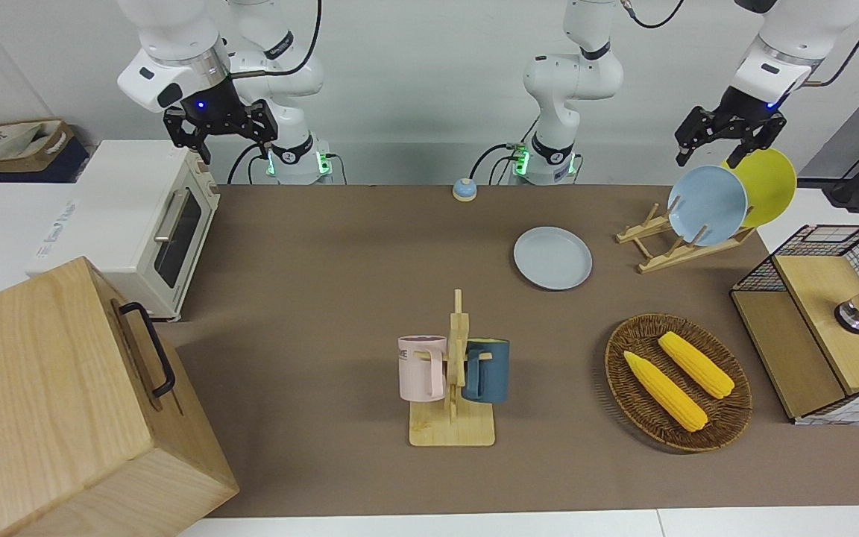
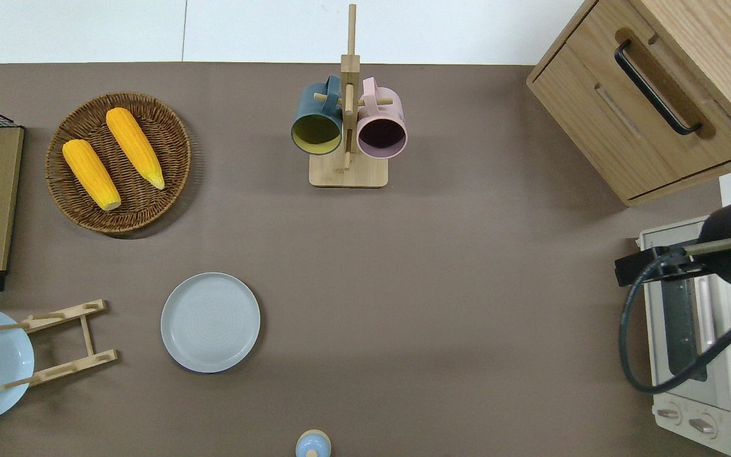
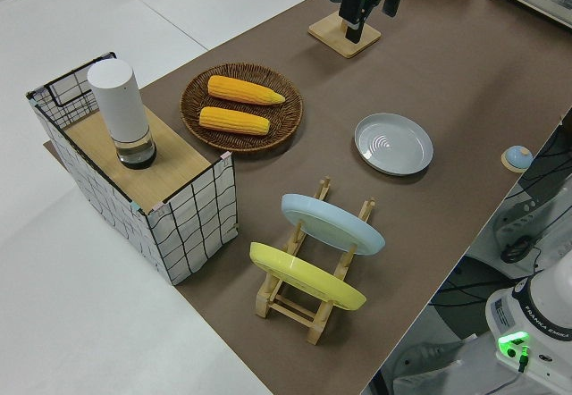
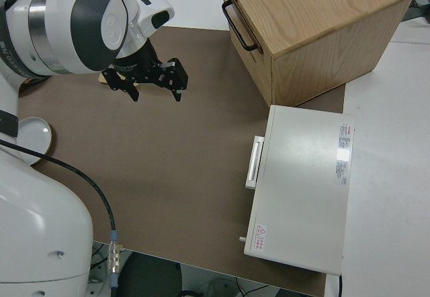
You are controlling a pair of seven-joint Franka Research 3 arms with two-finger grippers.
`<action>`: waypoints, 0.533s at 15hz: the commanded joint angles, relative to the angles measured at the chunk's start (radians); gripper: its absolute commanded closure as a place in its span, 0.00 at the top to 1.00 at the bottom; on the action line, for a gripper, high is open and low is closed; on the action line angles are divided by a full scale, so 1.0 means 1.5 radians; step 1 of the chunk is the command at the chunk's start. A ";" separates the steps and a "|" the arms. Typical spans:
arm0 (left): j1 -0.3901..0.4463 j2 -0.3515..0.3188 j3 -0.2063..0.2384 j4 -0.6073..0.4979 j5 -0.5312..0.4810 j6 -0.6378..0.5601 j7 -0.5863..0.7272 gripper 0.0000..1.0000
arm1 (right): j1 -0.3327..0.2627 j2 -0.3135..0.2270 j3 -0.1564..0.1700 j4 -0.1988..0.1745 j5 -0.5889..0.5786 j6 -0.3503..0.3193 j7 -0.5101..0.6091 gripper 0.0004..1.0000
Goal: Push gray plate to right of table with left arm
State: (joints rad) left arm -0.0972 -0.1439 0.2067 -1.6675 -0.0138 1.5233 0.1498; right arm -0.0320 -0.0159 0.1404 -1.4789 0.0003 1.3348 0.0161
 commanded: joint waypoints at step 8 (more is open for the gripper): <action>-0.013 -0.075 -0.043 -0.138 0.004 0.037 -0.123 0.99 | -0.013 -0.002 0.011 0.006 0.003 -0.010 0.008 0.98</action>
State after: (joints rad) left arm -0.1011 -0.1823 0.1528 -1.7601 -0.0142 1.5149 0.0155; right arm -0.0320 -0.0159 0.1404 -1.4789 0.0003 1.3348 0.0160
